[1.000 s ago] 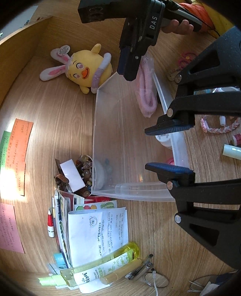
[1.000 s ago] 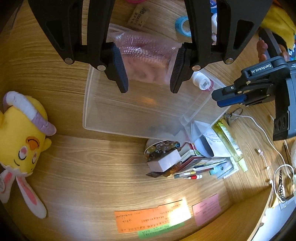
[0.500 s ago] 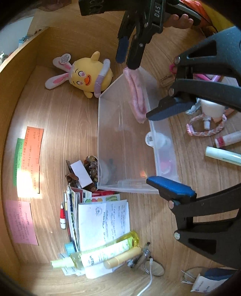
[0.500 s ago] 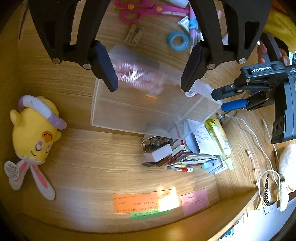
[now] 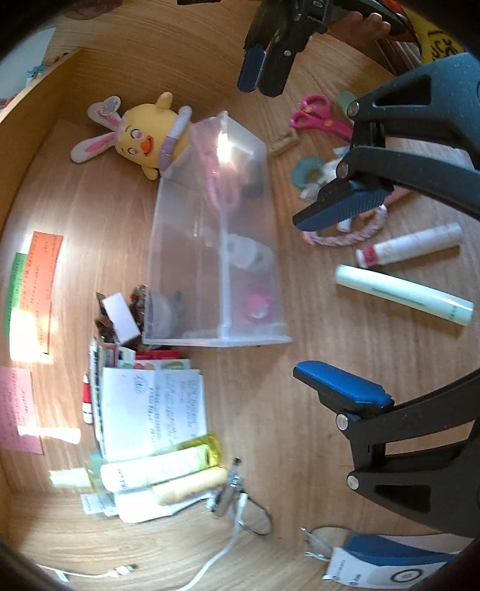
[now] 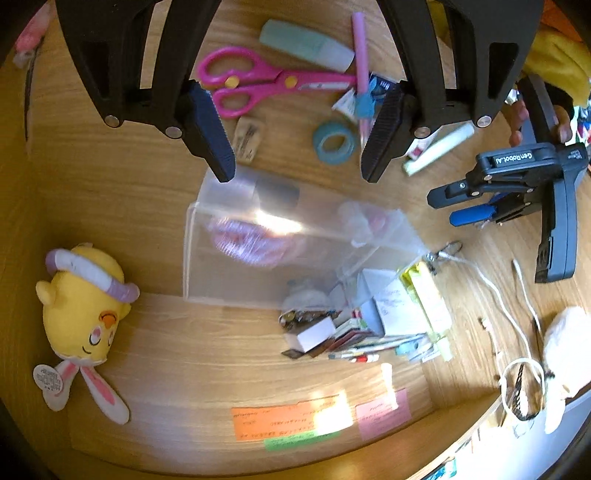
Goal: Organize objects
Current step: 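Grasp the pink pen with blue cap with the right gripper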
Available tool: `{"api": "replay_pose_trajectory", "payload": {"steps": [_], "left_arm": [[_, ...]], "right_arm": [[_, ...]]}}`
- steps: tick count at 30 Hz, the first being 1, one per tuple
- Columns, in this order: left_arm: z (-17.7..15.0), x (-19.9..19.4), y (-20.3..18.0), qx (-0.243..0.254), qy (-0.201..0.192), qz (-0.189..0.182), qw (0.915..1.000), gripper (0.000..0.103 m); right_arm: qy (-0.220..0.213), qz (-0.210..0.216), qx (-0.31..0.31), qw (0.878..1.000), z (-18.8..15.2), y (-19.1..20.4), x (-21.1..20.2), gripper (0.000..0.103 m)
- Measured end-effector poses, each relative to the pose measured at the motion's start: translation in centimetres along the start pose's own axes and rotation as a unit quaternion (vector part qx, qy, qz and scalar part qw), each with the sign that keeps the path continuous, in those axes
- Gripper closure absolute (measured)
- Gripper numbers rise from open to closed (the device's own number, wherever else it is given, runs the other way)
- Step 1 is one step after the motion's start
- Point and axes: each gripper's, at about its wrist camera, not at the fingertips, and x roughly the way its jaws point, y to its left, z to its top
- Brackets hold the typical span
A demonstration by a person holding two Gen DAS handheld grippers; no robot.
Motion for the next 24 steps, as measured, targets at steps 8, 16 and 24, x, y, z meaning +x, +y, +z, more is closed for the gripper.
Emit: {"api": "replay_pose_trajectory", "payload": {"steps": [8, 16, 24], "left_arm": [[-2.9, 0.0, 0.4, -0.003, 0.023, 0.009, 0.9997, 0.031], [-4.5, -0.4, 0.9, -0.014, 0.029, 0.002, 0.9995, 0.031], [-5.3, 0.3, 1.0, -0.008, 0.049, -0.009, 0.9987, 0.053]], "right_arm": [[0.030, 0.021, -0.007, 0.999, -2.6, 1.8, 1.3, 0.044], [0.066, 0.054, -0.023, 0.996, -4.0, 3.5, 2.8, 0.074], [0.081, 0.036, -0.050, 0.995, -4.7, 4.9, 3.8, 0.078]]}}
